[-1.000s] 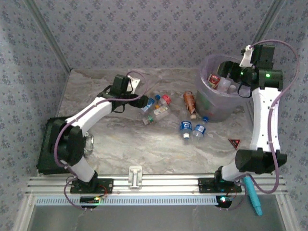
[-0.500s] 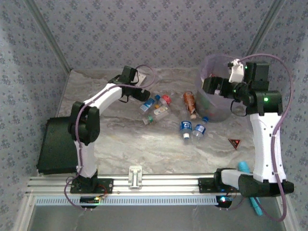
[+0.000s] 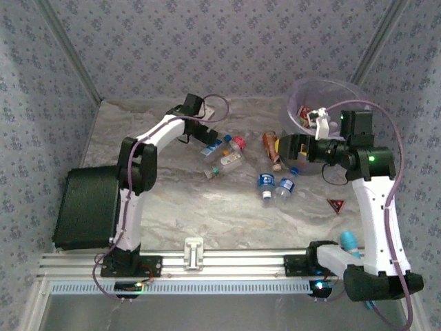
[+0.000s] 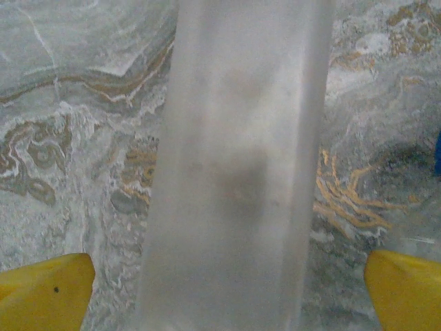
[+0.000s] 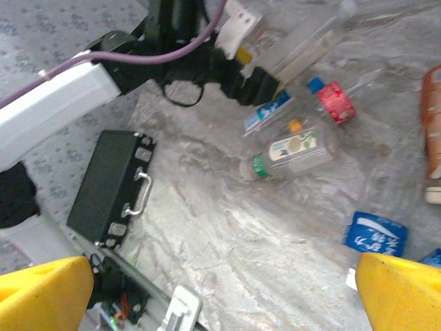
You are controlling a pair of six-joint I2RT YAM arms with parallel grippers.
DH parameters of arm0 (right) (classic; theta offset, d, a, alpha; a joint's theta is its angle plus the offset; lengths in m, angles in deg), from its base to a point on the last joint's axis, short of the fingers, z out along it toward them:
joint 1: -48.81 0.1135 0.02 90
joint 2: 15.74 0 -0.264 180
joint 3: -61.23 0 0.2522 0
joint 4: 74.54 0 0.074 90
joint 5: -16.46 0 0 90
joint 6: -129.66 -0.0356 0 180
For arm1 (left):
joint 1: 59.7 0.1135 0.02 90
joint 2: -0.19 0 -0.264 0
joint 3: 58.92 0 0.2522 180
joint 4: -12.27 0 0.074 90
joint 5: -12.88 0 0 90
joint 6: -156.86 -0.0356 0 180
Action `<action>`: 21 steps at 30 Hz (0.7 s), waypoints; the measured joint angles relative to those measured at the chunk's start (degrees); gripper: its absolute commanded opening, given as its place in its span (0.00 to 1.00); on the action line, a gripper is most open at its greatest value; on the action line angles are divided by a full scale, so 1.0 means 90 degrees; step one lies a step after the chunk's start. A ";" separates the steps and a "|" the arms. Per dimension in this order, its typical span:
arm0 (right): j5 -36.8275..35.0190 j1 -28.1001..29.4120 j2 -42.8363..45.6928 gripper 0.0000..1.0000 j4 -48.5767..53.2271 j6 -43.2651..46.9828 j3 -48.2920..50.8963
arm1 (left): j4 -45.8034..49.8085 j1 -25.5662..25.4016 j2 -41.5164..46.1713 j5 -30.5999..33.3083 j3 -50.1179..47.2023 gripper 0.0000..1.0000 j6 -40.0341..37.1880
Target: Put the plastic bottles in the bin
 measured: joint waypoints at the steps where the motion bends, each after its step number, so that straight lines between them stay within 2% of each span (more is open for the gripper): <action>1: 0.0056 0.0022 0.0019 1.00 0.0005 0.0022 0.0024 | 0.0019 0.0000 -0.0053 -0.0002 0.0085 1.00 -0.0002; 5: 0.0143 0.0046 0.0097 1.00 0.0002 0.0063 0.0061 | 0.0073 0.0000 -0.0245 -0.0017 0.0374 0.97 -0.0002; 12: 0.0155 0.0046 0.0148 1.00 -0.0087 0.0097 0.0153 | 0.0155 0.0000 -0.0335 -0.0049 0.0435 0.82 -0.0049; 21: 0.0134 0.0024 0.0172 1.00 -0.0192 0.0146 0.0228 | 0.0219 0.0024 -0.0350 0.0019 0.0432 0.70 0.0005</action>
